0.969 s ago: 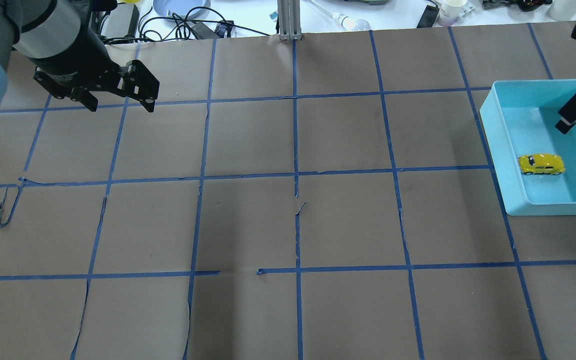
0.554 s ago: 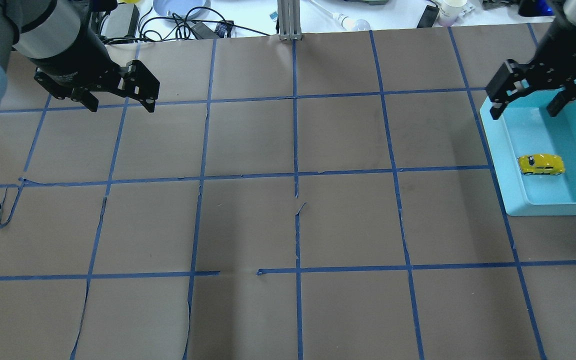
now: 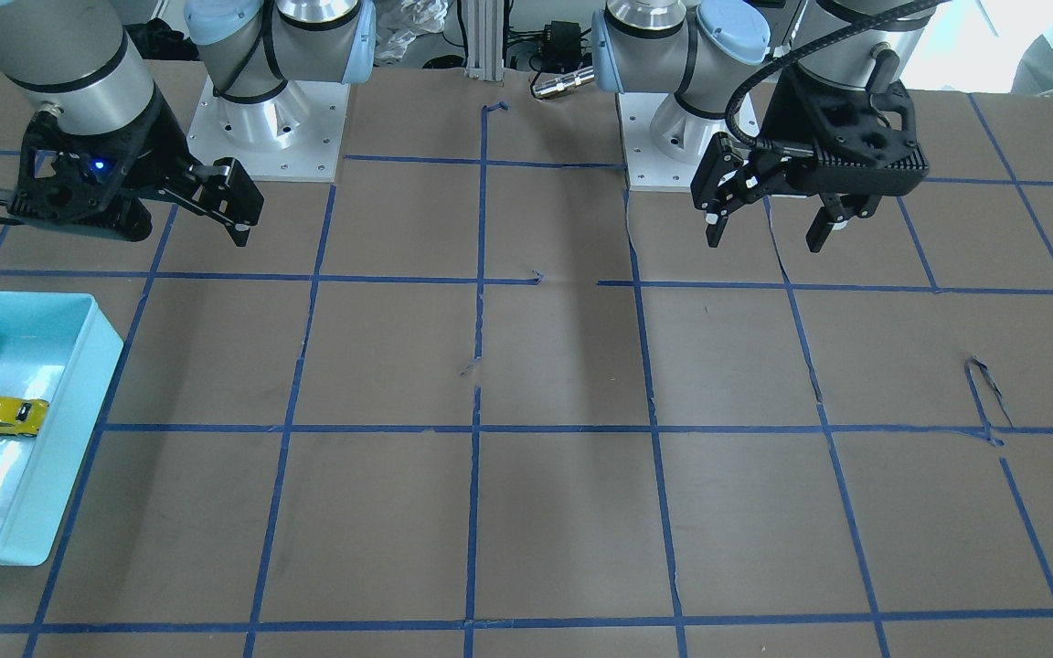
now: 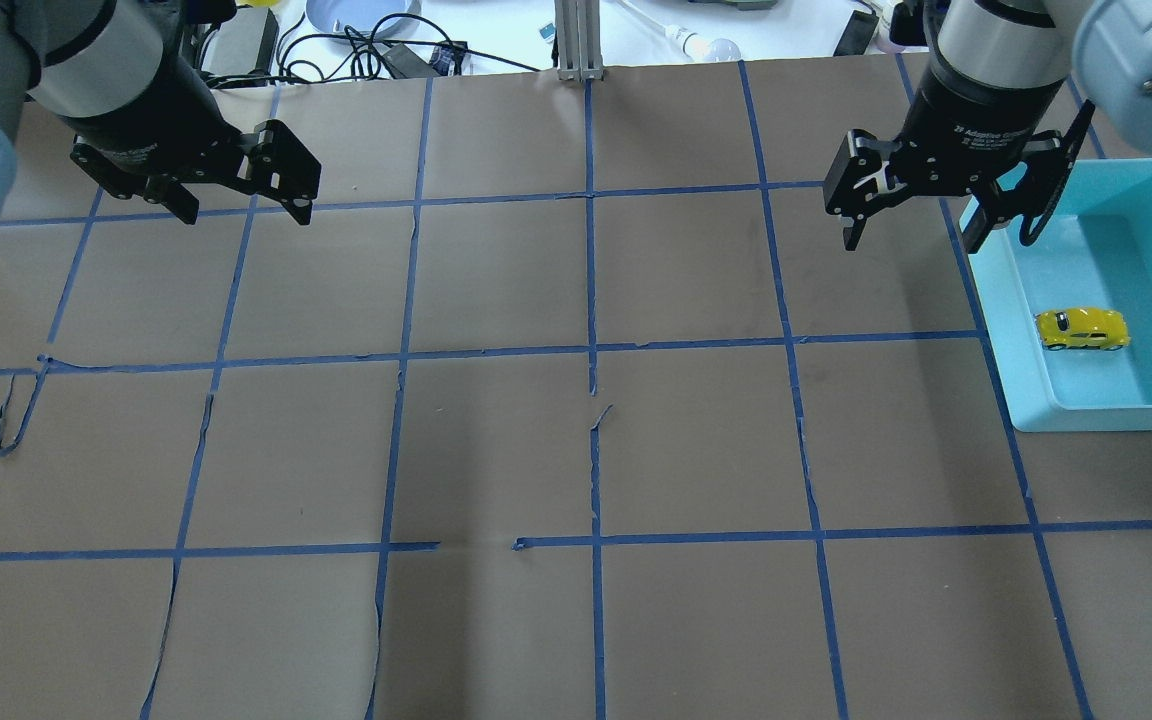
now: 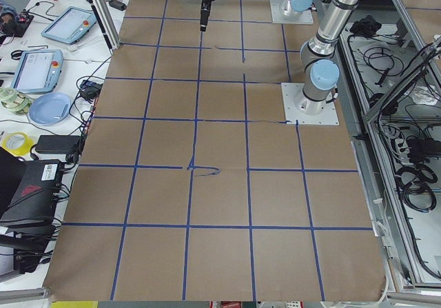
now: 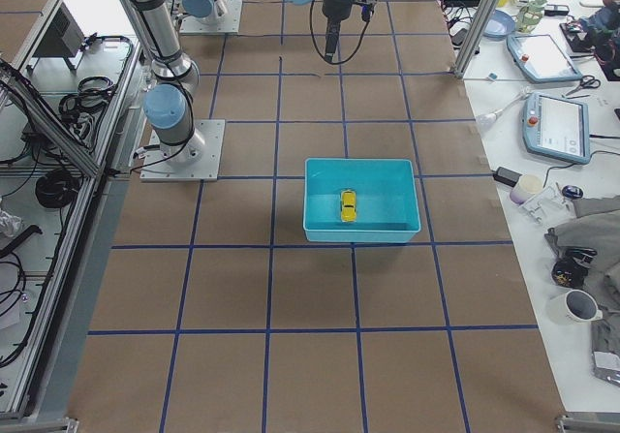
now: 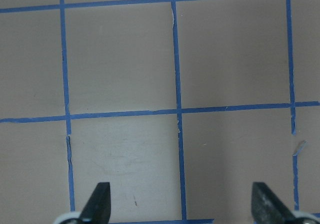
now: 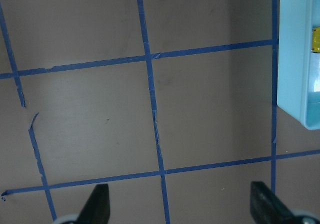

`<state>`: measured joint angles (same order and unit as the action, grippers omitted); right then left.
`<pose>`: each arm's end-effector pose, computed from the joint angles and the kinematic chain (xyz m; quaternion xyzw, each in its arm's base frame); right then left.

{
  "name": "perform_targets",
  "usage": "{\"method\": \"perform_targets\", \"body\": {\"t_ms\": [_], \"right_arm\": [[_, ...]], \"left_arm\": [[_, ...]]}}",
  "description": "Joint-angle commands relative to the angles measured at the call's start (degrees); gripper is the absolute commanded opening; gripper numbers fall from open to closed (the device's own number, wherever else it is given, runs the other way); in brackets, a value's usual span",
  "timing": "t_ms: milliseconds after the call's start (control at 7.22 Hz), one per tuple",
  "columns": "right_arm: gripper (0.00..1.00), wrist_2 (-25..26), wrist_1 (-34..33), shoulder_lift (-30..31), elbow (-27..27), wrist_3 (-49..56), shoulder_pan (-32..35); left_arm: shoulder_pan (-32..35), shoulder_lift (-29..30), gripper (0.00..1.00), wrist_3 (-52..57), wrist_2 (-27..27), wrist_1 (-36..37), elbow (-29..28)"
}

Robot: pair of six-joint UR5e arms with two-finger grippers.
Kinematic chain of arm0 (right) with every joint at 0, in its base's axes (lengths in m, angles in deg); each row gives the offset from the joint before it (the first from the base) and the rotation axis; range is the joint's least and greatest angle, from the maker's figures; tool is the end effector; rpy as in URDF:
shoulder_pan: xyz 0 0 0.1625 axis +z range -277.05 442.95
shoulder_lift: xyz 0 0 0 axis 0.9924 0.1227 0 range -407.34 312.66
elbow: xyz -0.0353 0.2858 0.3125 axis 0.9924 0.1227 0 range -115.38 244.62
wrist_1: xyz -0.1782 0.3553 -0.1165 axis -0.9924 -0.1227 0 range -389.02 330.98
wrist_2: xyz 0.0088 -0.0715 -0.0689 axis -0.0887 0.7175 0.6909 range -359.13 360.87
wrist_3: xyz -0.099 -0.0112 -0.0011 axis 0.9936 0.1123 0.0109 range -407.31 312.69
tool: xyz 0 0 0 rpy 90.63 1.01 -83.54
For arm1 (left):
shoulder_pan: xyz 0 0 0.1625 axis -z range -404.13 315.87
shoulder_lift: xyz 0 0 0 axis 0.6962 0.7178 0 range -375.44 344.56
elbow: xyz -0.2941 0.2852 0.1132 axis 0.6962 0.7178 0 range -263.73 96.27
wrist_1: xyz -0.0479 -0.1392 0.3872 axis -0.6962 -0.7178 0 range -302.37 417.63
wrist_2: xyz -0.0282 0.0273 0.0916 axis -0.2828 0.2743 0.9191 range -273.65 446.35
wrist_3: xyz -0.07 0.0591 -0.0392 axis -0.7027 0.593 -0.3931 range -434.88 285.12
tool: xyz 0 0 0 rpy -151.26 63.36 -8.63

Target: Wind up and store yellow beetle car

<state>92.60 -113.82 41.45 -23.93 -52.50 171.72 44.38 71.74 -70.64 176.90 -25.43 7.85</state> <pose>0.1196 -0.4946 0.4812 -0.0553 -0.9974 -0.0427 0.0166 -0.1197 -0.4874 0.5110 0.0235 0.9972 -0.0711 0.0083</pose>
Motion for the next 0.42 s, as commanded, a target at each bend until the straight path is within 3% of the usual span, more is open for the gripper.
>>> {"method": "perform_targets", "body": {"t_ms": [0, 277], "right_arm": [[1.00, -0.07, 0.60, 1.38, -0.04, -0.17, 0.53], [1.00, -2.69, 0.69, 2.88, -0.22, 0.10, 0.44]], "left_arm": [[0.00, 0.01, 1.00, -0.02, 0.07, 0.00, 0.00], [-0.08, 0.01, 1.00, 0.07, 0.07, 0.09, 0.00]]}}
